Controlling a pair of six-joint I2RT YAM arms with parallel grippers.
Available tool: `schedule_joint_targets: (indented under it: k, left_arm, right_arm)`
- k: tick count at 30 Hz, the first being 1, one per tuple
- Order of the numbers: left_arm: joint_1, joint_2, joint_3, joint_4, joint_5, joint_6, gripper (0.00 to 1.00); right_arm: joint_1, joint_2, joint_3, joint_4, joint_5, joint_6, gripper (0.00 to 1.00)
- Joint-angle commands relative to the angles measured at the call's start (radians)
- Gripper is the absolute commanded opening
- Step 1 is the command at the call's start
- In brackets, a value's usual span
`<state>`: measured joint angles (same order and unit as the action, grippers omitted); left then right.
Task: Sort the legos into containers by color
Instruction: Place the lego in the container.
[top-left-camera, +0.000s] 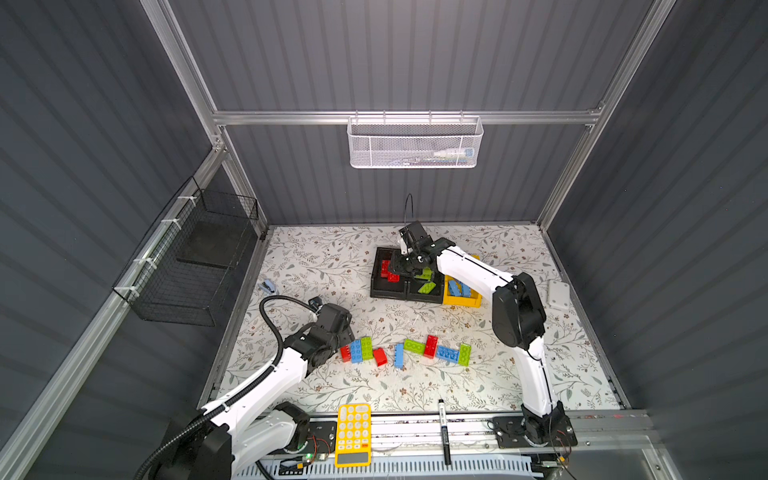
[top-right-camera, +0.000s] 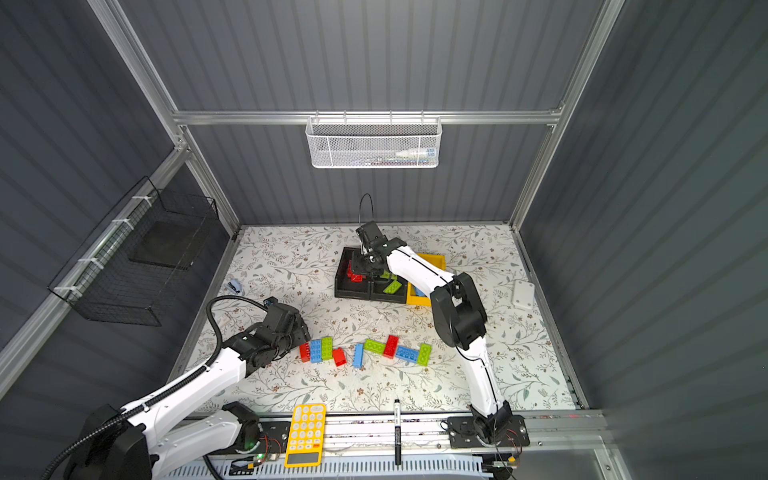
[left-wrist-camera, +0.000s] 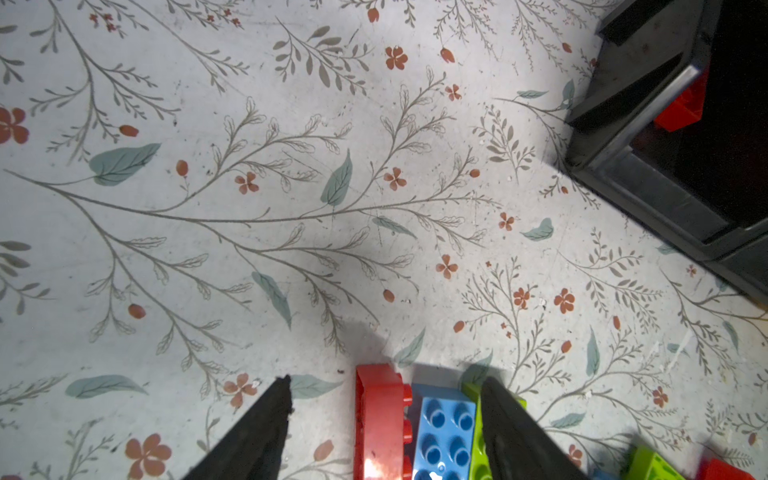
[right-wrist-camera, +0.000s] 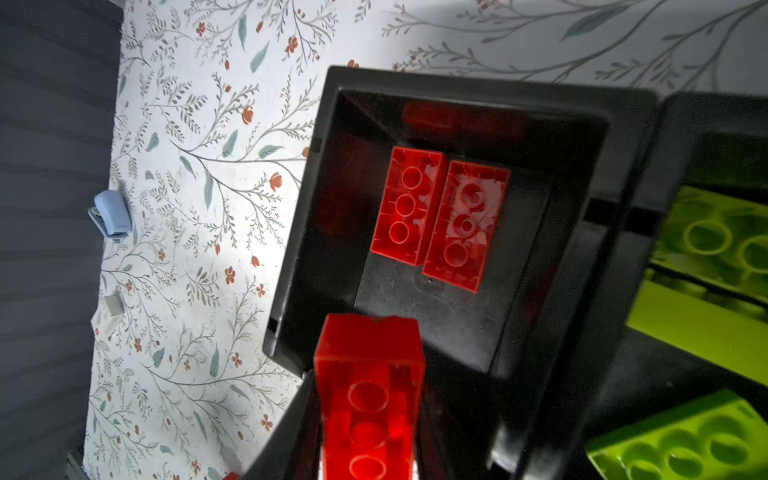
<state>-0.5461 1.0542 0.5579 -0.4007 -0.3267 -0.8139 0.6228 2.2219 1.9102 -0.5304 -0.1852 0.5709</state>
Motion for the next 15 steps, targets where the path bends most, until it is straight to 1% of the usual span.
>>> schedule_joint_targets:
  k: [1, 4, 5, 15]
  left_arm:
    - [0.002, 0.003, -0.018, -0.021, 0.012, -0.032, 0.73]
    - [0.002, 0.003, -0.031, -0.014, 0.023, -0.046, 0.73]
    - [0.002, 0.004, -0.037, -0.008, 0.026, -0.052, 0.73]
    - [0.002, 0.021, -0.070, 0.020, 0.055, -0.082, 0.73]
  right_arm:
    - [0.005, 0.016, 0.039, -0.035, -0.018, -0.016, 0.44]
    - [0.006, 0.013, 0.043, -0.037, -0.026, -0.016, 0.54]
    - [0.007, 0.009, 0.041, -0.038, -0.025, -0.017, 0.55]
    - [-0.001, -0.077, 0.000, -0.041, 0.017, -0.024, 0.57]
